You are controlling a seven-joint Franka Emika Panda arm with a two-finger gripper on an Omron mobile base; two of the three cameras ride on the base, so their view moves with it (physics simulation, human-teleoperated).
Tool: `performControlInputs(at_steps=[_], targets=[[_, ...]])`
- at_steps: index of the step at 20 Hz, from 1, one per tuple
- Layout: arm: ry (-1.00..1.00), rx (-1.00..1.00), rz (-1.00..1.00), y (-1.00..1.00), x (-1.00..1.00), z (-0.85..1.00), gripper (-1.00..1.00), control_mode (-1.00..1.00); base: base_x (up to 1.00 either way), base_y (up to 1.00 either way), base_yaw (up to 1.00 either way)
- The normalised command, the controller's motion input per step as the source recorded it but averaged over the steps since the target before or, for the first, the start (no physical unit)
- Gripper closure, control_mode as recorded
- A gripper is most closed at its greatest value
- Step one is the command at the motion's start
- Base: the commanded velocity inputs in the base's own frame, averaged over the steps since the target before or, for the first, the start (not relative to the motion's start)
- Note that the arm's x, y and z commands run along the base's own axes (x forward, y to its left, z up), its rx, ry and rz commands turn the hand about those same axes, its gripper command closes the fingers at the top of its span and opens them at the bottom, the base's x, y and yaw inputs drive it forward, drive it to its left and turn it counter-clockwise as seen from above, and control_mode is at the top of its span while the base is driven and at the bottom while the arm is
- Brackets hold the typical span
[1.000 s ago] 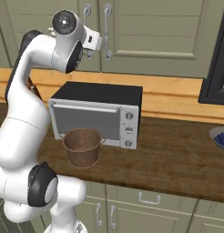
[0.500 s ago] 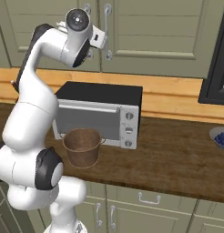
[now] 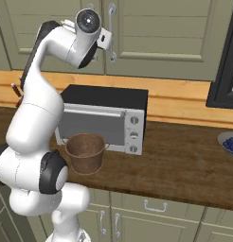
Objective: Open the cabinet, pick up the bread from the cabinet and place it in the basket. Then move the basket to the dining counter.
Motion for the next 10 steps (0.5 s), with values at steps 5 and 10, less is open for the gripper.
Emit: performControlInputs(at_steps=[5,10], targets=[[-0.06,0.00,0.05,0.30,0.25,0.00,1.00,-1.00,0.00,0.00,0.00],[-0.13,-0.05,0.01,0.49,0.39,0.00,1.00,-1.00,0.00,0.00,0.00]])
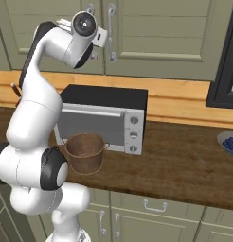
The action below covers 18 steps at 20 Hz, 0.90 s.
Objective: Open the cabinet, pick up the bread from the cabinet and place it in the basket. Then move the basket to the dining counter.
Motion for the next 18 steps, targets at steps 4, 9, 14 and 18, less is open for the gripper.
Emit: performControlInputs(at_steps=[4,9,14,18], targets=[[-0.12,-0.04,0.00,0.16,0.33,0.00,1.00,-1.00,0.00,0.00,0.00],[-0.09,-0.03,0.07,0.16,-0.75,0.19,1.00,-1.00,0.00,0.00,0.00],[-0.04,-0.08,0.10,0.48,-1.00,0.37,1.00,-1.00,0.00,0.00,0.00],[0.03,-0.13,0.06,0.56,-1.00,0.50,1.00,-1.00,0.00,0.00,0.00]])
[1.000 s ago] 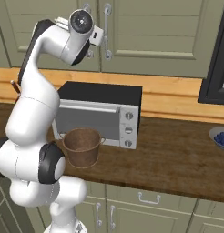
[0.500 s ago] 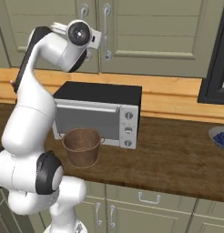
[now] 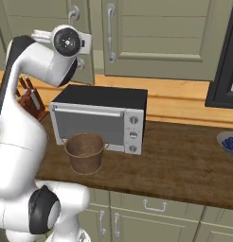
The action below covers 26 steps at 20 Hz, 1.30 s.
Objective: Open the cabinet, pick up the bread from the cabinet and place it in the basket. Then move the basket to the dining counter.
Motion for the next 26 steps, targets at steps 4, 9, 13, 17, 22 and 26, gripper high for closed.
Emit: performControlInputs(at_steps=[4,9,13,17,22,26], targets=[[0.17,-0.13,0.03,0.52,-1.00,0.38,1.00,-1.00,0.00,0.00,0.00],[0.06,-0.11,0.00,0.53,-1.00,0.18,1.00,-1.00,0.00,0.00,0.00],[0.06,-0.12,0.00,0.59,-1.00,0.00,1.00,-1.00,0.00,0.00,0.00],[0.00,-0.09,-0.03,0.60,-1.00,0.00,1.00,-1.00,0.00,0.00,0.00],[0.00,0.00,-0.15,0.27,-1.00,0.00,1.00,-1.00,0.00,0.00,0.00],[-0.01,0.03,-0.16,-0.40,-1.00,0.14,1.00,-1.00,0.00,0.00,0.00]])
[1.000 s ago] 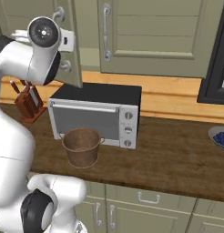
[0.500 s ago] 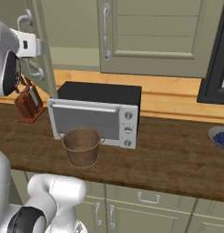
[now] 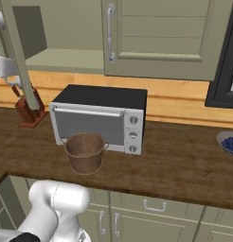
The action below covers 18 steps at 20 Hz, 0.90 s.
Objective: Open the cabinet, pick up the bread from the cabinet and place it in the basket. Then move the basket to the dining counter.
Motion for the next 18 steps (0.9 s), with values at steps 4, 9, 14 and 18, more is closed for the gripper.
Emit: performControlInputs(at_steps=[4,9,14,18], targets=[[0.00,0.13,-0.13,-0.61,-1.00,0.37,1.00,-1.00,0.00,0.00,0.00],[0.11,0.29,-0.02,-0.90,-0.52,0.35,1.00,-1.00,0.00,0.00,0.00],[0.15,0.43,0.01,-0.83,0.42,-0.25,1.00,-1.00,0.00,0.00,0.00],[0.04,0.38,0.02,-0.62,0.88,-0.55,1.00,-1.00,0.00,0.00,0.00]])
